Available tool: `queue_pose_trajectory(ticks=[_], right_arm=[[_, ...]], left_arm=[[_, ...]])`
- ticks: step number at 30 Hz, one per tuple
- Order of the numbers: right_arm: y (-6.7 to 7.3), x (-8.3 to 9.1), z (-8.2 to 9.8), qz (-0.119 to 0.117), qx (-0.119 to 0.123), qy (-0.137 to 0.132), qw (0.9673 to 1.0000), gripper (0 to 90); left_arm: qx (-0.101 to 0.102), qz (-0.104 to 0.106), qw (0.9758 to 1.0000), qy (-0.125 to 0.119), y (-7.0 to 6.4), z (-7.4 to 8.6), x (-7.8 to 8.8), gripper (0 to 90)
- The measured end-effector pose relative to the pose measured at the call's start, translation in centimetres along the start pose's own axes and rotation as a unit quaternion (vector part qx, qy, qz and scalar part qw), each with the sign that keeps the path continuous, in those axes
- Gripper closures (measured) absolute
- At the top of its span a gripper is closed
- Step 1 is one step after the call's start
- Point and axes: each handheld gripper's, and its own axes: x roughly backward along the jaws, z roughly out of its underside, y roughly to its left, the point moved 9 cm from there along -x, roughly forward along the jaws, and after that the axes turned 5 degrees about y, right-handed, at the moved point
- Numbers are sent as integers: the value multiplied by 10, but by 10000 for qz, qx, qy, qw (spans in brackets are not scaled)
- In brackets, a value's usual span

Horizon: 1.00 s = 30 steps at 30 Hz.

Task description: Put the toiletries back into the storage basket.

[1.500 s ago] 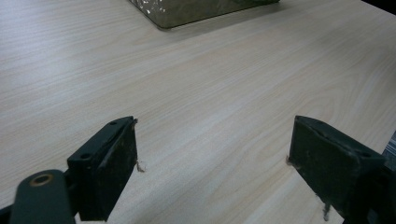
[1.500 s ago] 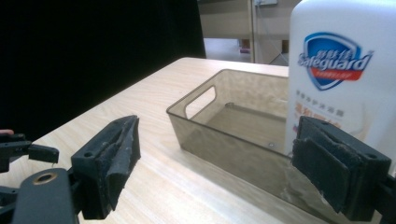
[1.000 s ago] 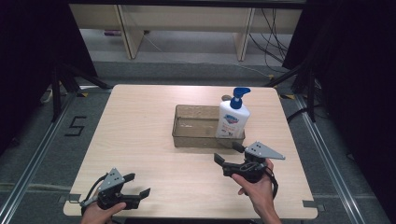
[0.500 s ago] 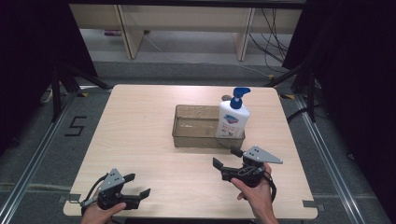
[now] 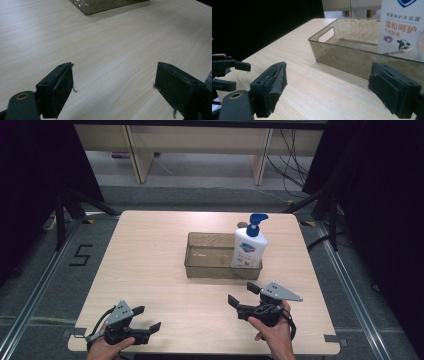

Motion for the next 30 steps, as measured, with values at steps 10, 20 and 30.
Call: queue_pose_trajectory(ticks=[10, 20, 30], right_arm=[[1, 6, 10, -59, -76, 49, 9999, 153], [6, 9, 20, -222, -16, 106, 9997, 153], [7, 14, 25, -185, -50, 34, 9998, 152]], left_arm=[[-49, 15, 10000, 39, 0, 1, 0, 148], [-18, -11, 10000, 13, 0, 0, 0, 148], [-62, -8, 9999, 101, 1, 2, 0, 147]])
